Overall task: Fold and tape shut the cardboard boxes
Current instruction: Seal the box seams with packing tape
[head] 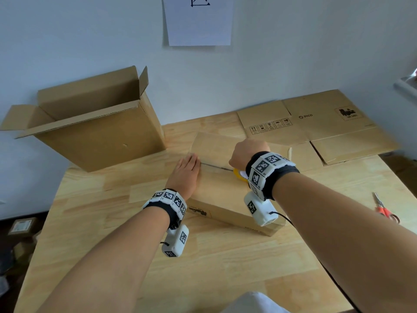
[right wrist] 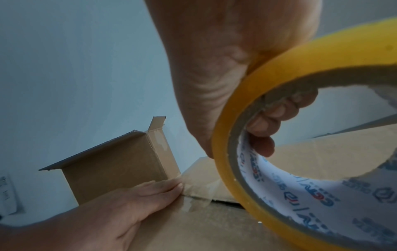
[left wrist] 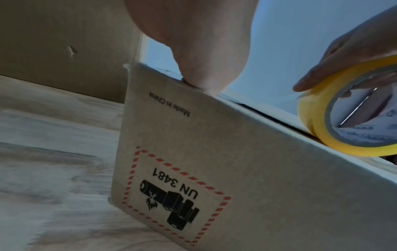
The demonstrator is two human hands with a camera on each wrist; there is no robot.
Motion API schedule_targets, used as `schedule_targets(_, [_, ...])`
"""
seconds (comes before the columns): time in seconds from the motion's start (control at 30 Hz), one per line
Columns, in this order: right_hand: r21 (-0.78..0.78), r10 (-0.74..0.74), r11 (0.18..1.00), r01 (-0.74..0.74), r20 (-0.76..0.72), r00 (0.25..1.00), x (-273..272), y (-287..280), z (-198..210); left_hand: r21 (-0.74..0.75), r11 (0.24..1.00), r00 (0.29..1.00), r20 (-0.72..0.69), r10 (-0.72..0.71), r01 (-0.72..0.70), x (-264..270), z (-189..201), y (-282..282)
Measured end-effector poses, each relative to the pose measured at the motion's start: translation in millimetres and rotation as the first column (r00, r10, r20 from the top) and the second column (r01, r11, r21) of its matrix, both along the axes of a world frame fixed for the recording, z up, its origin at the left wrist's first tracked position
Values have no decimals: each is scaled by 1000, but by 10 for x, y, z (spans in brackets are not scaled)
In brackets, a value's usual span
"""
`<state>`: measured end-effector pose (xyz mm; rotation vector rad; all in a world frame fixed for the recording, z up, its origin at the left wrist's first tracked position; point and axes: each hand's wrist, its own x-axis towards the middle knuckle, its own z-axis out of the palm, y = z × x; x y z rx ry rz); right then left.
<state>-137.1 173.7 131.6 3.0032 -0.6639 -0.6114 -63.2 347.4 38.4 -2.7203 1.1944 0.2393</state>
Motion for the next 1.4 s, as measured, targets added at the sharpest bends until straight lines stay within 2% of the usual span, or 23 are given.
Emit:
schedule_targets(0.17, [1,-8,1000,8,4,1000,19,5,-13,21,988,987,46,-155,154,-39,17,-67])
schedule_targets(0.33, [0,2,1000,-2,-5,1000,20,1,-10,28,981,980,52,-192,191,-31,23,-68])
schedule_targets(0.5, [3,2,1000,-2,-5,1000,3,-4,-11,-13,958,957,31,-287,288,-40,35,-96])
schedule_targets(0.93, [-5,1,1000,-1,6,1000,-20,14,-6,35,968,968,14,-250,249,-127,70,-109])
schedule_targets(1.17, [-8,8,1000,-8,-1,1000,-26,14,6,-149,956,965,-22,-260,254,-187,-52,-184])
schedule_targets(1.4, [26,-16,1000,16,2,1000,3,-5,4,-302,940,976,-99,-194,156,-202,-193,-182])
